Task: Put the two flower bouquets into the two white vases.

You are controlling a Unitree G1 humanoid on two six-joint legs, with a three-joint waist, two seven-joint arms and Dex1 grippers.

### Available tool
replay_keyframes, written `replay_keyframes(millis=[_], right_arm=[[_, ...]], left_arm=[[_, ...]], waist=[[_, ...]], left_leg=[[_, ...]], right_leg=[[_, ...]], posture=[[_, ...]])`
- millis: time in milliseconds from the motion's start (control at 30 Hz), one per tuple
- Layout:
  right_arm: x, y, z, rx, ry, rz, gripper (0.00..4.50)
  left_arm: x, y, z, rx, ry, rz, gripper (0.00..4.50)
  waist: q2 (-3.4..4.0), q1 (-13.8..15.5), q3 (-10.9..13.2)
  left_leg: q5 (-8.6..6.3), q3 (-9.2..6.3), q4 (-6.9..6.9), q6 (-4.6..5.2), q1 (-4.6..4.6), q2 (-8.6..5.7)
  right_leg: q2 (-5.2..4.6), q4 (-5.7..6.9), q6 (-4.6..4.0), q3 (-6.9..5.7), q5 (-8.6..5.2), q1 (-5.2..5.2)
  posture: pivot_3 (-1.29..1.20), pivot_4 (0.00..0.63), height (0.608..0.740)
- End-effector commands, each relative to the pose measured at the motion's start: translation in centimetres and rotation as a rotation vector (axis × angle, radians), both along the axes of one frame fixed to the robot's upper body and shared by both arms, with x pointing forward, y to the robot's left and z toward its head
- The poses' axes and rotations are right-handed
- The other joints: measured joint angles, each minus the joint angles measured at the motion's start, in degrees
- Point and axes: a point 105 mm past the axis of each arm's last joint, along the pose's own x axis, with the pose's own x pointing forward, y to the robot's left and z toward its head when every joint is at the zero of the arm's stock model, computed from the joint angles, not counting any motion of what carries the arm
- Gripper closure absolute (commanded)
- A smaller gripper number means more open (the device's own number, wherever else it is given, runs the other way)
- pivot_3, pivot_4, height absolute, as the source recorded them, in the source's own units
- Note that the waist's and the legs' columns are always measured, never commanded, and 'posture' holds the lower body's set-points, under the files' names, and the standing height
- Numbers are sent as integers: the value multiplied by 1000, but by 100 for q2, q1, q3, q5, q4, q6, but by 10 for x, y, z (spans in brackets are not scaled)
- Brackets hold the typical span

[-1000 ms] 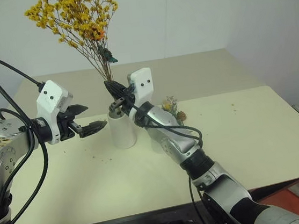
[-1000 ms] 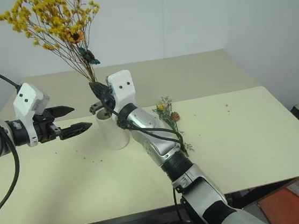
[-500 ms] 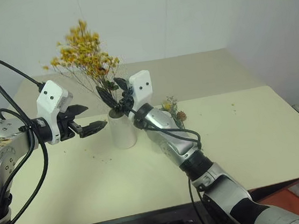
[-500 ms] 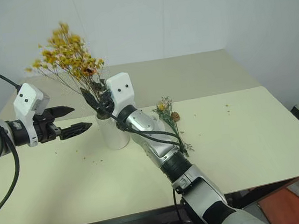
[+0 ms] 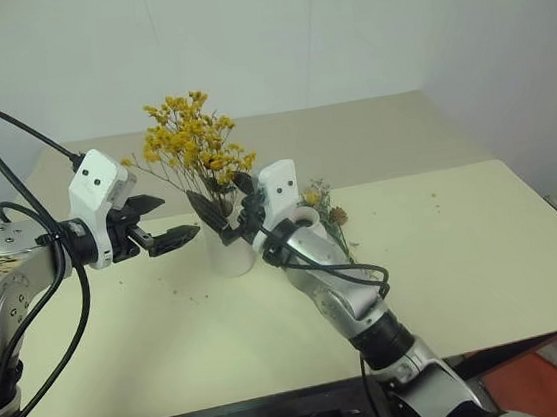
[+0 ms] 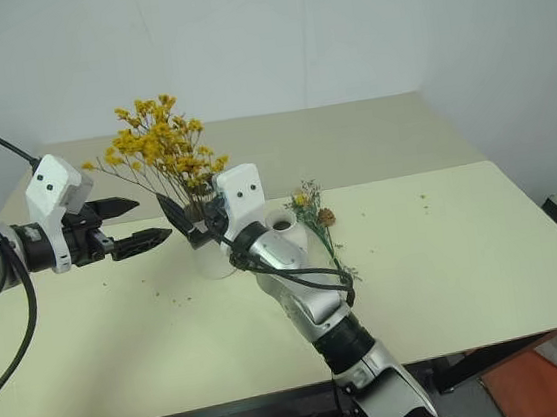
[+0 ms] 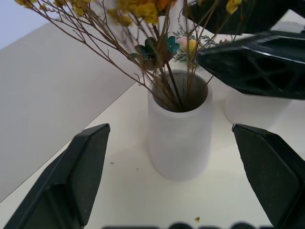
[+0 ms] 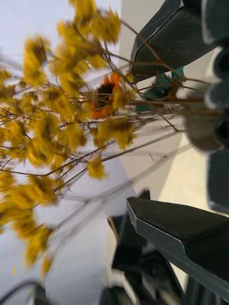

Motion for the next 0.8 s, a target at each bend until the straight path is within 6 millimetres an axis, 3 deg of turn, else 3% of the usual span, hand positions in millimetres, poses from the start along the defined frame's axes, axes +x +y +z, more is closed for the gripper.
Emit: replay_keyframes(millis=[33, 400, 633, 800], right_arm=[[-12, -18, 19, -23, -55, 13, 37], [-9, -87, 22, -224, -4, 12, 37], [-11, -123, 15, -417, 44, 14, 37], [-12, -143, 28, -388, 64, -23, 37]], left_arm=[[-14, -5, 9, 32, -27, -60, 0], [-40, 0, 0, 77, 58, -132, 0], [-68, -34, 5, -20, 95, -395, 0], [-61, -54, 7, -57, 70, -454, 0]], waist=[[0, 5, 0], [-1, 15, 0], [-3, 65, 0], [-5, 88, 1]], left_leg=[[0, 0, 0, 0, 0, -1], [0, 4, 0, 0, 6, 0], [0, 6, 0, 1, 5, -1], [0, 7, 0, 1, 9, 0]], right_leg=[[-1, -1, 0, 0, 0, 1], [0, -16, -4, 0, -6, 1], [-2, -24, -3, 0, -7, 5], [1, -21, -3, 2, -7, 6]], posture=[[0, 150, 740], [0, 150, 740], [0, 150, 740], [0, 150, 740]])
